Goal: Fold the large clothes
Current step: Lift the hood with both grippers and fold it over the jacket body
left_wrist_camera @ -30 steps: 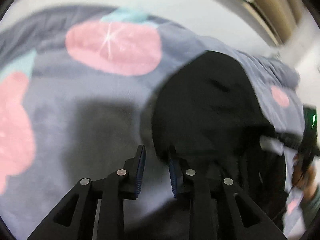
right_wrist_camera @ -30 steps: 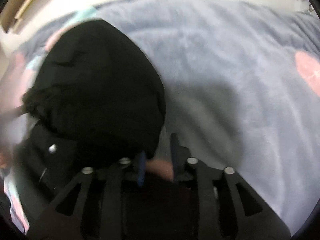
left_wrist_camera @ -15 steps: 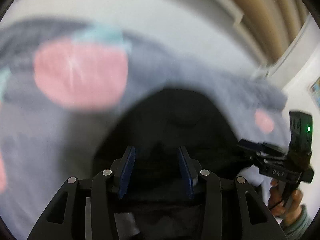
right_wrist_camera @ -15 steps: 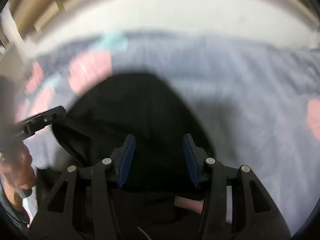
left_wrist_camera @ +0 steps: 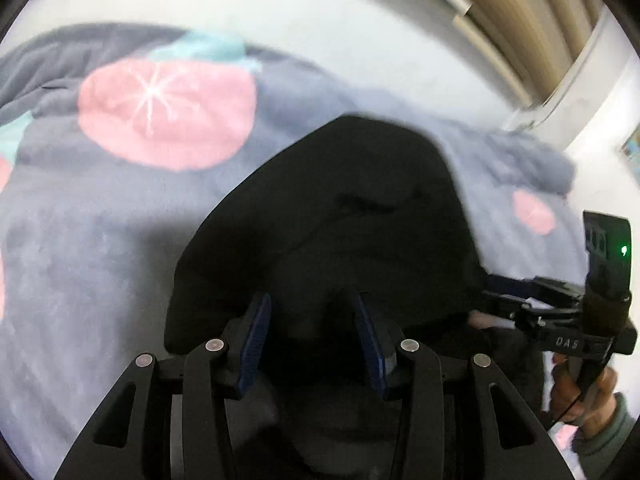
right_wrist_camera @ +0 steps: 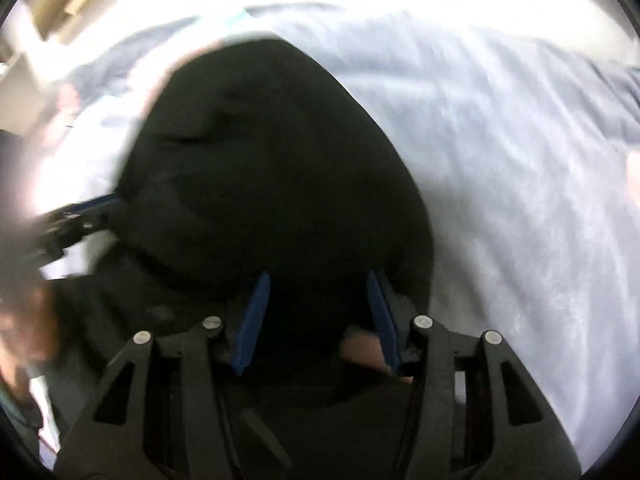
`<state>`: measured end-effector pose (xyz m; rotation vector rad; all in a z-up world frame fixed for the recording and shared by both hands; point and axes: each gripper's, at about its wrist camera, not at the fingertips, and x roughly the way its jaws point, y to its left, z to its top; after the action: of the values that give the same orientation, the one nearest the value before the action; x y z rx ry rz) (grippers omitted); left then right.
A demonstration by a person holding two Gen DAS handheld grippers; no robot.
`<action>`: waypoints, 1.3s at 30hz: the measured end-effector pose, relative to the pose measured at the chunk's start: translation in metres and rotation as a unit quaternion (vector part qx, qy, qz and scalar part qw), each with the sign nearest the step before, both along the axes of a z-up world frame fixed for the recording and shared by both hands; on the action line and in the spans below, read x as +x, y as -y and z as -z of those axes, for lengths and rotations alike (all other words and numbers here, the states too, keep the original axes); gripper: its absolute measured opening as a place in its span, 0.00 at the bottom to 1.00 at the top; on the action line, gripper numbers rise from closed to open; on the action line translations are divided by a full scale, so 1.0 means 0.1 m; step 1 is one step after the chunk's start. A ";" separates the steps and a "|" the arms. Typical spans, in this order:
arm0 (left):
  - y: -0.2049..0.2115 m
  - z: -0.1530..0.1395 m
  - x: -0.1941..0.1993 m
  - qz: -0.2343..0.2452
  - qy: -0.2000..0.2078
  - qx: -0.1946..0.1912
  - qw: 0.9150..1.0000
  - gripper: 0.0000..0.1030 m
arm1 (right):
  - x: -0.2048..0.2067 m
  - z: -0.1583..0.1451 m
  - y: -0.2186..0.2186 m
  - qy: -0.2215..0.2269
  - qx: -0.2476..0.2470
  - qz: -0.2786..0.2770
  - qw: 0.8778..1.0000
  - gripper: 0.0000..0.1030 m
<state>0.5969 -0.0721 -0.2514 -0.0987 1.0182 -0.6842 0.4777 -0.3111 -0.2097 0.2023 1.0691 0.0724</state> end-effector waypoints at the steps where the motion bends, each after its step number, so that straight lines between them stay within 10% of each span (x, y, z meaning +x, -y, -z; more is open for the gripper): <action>1: -0.02 0.00 0.00 -0.009 0.002 -0.007 1.000 0.44 | -0.02 -0.06 -0.03 0.009 -0.005 -0.003 1.000 0.48; 12: 0.00 0.61 0.14 -0.046 -0.027 -0.016 0.998 0.43 | 0.18 0.57 0.13 -0.036 0.014 0.023 0.999 0.58; 23: -0.21 -0.02 0.11 -0.038 -0.016 -0.052 0.998 0.44 | -0.12 -0.16 0.40 0.019 0.011 0.030 0.999 0.61; 28: -0.29 -0.38 0.42 -0.056 0.019 -0.049 0.997 0.68 | 0.02 -0.27 0.75 0.028 -0.002 0.061 0.998 0.64; 39: -0.07 0.57 1.07 0.007 -0.160 -0.067 0.985 0.69 | 0.55 0.42 0.71 -0.054 0.101 0.037 0.993 0.64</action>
<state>0.7041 -0.0646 -0.3083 -0.3274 1.2794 -0.7657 0.5326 -0.3823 -0.2520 0.4328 1.1620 0.1037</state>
